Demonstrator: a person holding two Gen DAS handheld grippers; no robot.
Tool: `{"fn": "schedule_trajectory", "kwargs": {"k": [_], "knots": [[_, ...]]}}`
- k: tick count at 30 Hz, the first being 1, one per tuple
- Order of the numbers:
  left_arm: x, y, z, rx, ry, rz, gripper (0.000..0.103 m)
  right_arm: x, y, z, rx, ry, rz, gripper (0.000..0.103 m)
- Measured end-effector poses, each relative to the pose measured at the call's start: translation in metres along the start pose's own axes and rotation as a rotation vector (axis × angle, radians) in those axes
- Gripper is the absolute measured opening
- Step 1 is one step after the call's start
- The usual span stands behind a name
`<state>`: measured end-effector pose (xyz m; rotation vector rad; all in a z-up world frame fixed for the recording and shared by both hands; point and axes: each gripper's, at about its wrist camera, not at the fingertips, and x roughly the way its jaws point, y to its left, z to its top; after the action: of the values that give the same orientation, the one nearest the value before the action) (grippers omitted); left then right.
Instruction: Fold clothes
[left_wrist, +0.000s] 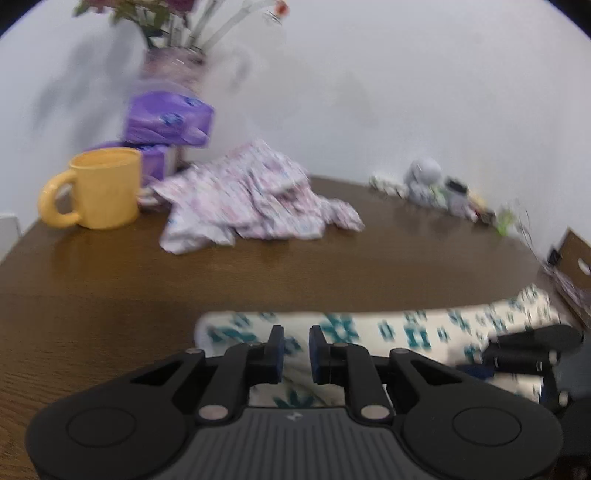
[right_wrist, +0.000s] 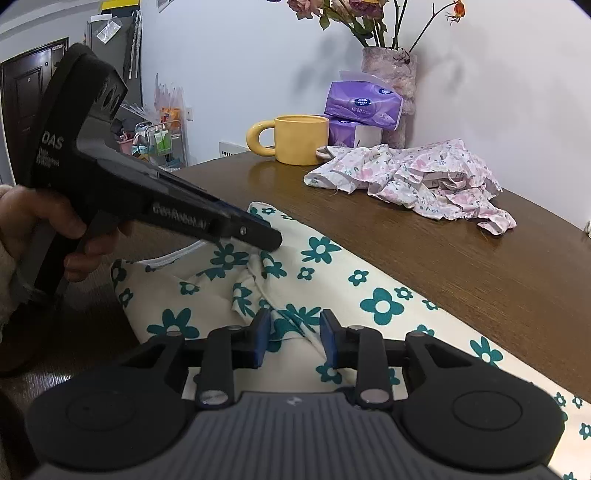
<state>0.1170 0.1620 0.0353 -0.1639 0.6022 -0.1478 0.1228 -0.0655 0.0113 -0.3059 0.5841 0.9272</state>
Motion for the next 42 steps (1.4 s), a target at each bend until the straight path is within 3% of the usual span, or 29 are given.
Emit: {"fn": "schedule_trajectory", "kwargs": {"k": [3,7,12,16,22,28,32,36,42], "knots": [[0.003,0.009,0.006,-0.001,0.005,0.062,0.014,0.001,0.000,0.000,0.000,-0.002,0.001,0.031],[0.015,0.021,0.003,-0.026,0.054,0.067,0.014,0.002,0.000,0.000,-0.003,-0.004,0.000,0.032],[0.018,0.019,0.001,0.001,0.053,0.080,0.014,0.002,0.001,0.000,-0.007,-0.004,-0.002,0.033],[0.011,0.024,0.000,-0.045,0.033,0.068,0.015,0.002,0.001,0.000,-0.010,-0.004,-0.003,0.033],[-0.032,0.029,-0.005,-0.110,-0.057,0.056,0.021,0.003,0.000,0.000,-0.007,-0.003,-0.002,0.035],[-0.045,0.009,-0.025,-0.058,0.049,-0.010,0.021,0.002,0.001,0.000,-0.006,-0.002,0.000,0.036],[-0.043,0.001,-0.035,-0.027,0.111,-0.007,0.019,0.003,0.001,0.000,-0.007,-0.003,-0.001,0.037],[-0.045,0.000,-0.041,0.001,0.134,0.002,0.011,0.002,0.001,0.000,-0.007,-0.003,-0.001,0.037],[-0.054,0.007,-0.040,-0.059,0.158,-0.051,0.011,0.003,0.001,0.000,-0.008,-0.003,-0.002,0.037]]}}
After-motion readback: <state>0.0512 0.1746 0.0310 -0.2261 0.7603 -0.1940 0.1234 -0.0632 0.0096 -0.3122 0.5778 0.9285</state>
